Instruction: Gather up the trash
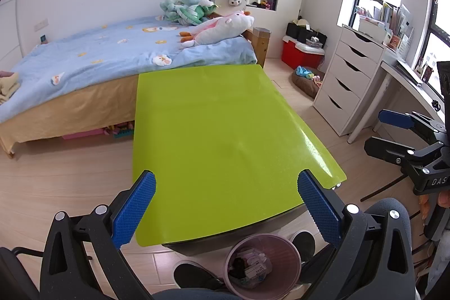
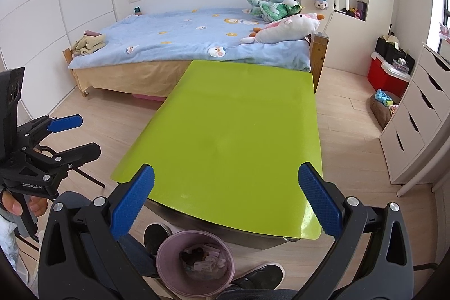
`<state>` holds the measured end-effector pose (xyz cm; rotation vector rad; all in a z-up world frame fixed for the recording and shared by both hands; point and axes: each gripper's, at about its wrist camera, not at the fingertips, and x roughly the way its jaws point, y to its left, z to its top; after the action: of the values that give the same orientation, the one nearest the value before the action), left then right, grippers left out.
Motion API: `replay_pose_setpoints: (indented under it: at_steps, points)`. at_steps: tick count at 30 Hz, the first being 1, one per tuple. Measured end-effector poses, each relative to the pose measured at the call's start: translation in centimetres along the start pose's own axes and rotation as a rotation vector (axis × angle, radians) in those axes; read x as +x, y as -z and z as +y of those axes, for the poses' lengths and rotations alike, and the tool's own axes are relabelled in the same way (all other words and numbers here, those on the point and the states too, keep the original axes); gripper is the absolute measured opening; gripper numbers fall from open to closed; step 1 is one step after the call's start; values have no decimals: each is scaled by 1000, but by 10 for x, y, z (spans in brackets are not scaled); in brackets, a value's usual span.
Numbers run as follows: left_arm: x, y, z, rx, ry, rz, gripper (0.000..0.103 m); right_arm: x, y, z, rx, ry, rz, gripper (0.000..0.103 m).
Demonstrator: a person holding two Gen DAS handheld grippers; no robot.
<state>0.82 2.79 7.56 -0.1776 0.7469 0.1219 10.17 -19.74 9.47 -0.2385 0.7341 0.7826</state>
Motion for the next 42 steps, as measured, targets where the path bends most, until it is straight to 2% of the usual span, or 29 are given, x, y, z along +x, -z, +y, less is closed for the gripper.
replay_pose_setpoints:
  at_steps: [42]
  points:
    - [19,0,-1,1,2,21,97,16,1,-1,-10,-32,16,100]
